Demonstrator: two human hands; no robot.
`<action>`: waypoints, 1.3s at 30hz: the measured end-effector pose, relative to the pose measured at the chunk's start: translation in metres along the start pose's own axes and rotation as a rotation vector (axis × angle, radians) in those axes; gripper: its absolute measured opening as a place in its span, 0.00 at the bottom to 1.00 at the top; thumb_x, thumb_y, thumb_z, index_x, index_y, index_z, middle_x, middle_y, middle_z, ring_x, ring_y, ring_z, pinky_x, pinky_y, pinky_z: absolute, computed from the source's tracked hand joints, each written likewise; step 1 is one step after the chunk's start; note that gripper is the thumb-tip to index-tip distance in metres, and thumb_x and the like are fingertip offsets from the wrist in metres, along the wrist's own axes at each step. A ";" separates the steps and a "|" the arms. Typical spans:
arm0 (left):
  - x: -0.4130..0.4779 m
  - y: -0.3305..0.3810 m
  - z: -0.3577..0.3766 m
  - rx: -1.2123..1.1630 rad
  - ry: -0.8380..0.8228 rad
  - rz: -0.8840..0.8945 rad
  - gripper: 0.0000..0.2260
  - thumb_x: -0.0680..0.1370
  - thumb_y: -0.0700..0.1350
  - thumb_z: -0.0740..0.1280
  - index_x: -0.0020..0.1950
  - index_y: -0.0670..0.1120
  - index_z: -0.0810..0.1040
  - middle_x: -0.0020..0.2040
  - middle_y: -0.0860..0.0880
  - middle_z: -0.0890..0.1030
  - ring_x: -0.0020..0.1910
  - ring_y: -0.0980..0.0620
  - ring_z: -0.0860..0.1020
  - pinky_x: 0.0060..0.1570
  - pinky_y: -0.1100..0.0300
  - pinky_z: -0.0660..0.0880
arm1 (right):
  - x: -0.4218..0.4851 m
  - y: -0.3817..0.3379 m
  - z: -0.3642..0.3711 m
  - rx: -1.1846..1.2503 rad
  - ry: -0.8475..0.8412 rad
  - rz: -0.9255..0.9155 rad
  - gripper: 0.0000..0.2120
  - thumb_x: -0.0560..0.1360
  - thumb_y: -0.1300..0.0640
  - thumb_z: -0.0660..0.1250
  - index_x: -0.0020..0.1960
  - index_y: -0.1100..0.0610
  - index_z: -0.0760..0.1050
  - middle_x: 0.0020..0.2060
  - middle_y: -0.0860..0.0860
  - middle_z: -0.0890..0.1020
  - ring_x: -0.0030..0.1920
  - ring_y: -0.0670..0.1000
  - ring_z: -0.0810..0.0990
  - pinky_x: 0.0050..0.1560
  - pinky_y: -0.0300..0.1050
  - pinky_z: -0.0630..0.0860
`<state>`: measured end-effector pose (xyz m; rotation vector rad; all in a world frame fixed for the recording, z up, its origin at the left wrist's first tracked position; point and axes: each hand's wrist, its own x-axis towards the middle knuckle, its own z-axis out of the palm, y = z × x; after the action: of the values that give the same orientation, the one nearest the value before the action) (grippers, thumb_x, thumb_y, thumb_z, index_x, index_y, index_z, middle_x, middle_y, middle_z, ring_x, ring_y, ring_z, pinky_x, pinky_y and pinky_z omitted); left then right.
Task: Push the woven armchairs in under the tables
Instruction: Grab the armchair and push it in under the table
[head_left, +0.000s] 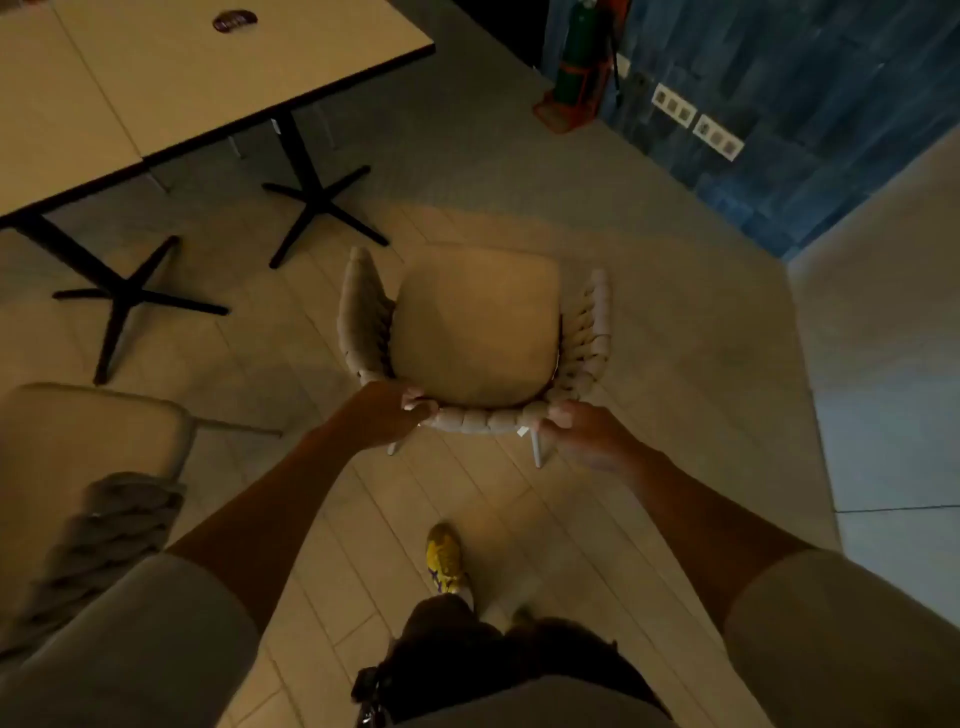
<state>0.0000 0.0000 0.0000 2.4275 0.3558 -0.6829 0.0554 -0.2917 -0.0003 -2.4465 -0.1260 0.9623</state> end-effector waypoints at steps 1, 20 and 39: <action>0.015 -0.006 0.002 -0.014 -0.006 -0.010 0.23 0.81 0.60 0.65 0.73 0.49 0.75 0.73 0.48 0.76 0.71 0.45 0.74 0.68 0.53 0.70 | 0.013 -0.001 0.002 0.025 -0.002 0.018 0.30 0.80 0.38 0.64 0.76 0.54 0.71 0.73 0.54 0.76 0.69 0.54 0.78 0.61 0.45 0.73; 0.181 -0.058 0.056 0.493 -0.430 0.147 0.44 0.69 0.79 0.63 0.79 0.60 0.64 0.76 0.55 0.70 0.74 0.48 0.70 0.75 0.50 0.64 | 0.193 0.044 0.046 -0.592 -0.169 -0.122 0.52 0.63 0.14 0.53 0.68 0.53 0.75 0.66 0.52 0.79 0.68 0.56 0.75 0.68 0.55 0.69; 0.209 -0.100 0.081 0.866 -0.299 0.224 0.13 0.76 0.51 0.70 0.60 0.53 0.79 0.54 0.53 0.81 0.52 0.51 0.81 0.54 0.56 0.76 | 0.224 0.084 0.095 -0.787 0.129 -0.326 0.21 0.63 0.34 0.75 0.48 0.47 0.82 0.45 0.44 0.85 0.51 0.52 0.84 0.60 0.53 0.73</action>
<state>0.1029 0.0499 -0.2168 3.0038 -0.4231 -1.2642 0.1518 -0.2657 -0.2376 -3.0237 -0.9887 0.6762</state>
